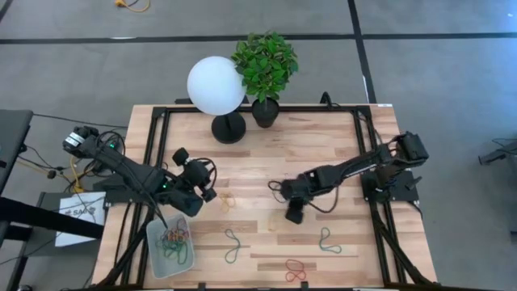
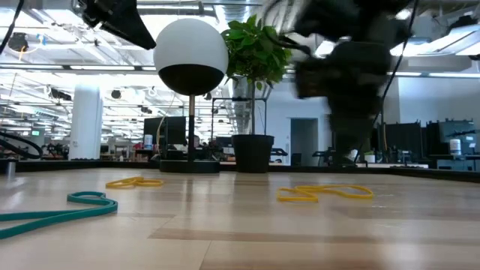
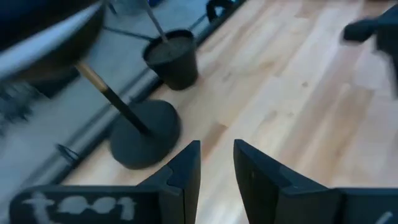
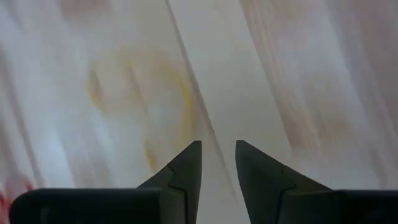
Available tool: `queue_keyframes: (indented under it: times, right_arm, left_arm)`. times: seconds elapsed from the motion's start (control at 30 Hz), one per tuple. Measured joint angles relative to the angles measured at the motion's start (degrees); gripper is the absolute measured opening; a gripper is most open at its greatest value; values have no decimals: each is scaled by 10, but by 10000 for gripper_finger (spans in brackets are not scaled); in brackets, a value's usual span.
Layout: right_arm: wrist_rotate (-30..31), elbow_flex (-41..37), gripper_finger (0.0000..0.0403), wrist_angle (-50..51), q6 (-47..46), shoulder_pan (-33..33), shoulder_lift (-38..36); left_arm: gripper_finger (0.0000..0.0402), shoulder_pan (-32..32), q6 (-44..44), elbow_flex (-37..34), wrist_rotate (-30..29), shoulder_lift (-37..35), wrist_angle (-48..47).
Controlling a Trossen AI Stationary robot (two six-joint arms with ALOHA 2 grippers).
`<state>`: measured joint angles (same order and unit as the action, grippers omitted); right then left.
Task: Pick and place items into bin
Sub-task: Put the blue rubber band into the gray bin
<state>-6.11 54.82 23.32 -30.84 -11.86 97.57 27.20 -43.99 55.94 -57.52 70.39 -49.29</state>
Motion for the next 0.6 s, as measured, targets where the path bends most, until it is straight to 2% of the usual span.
queue_keyframes:
  times: [0.2, 0.33, 0.4, 0.47, 0.6]
  right_arm:
    - [-2, -1, 92, 170, -117, -71, -69]
    - [-3, -2, 92, 255, -215, -131, -83]
    - [-4, -2, 92, 264, -251, -160, -83]
    - [-2, -6, 92, 251, -277, -185, -83]
    - [-1, -11, 92, 220, -322, -217, -83]
  left_arm:
    - [86, 1, 86, 0, -17, 0, -12]
    - [86, -1, 56, 0, -17, 0, -7]
    - [86, -6, 38, 0, -13, 0, -6]
    - [86, -15, 25, 0, 24, 0, -5]
    - [86, -36, 20, 0, 139, 0, -5]
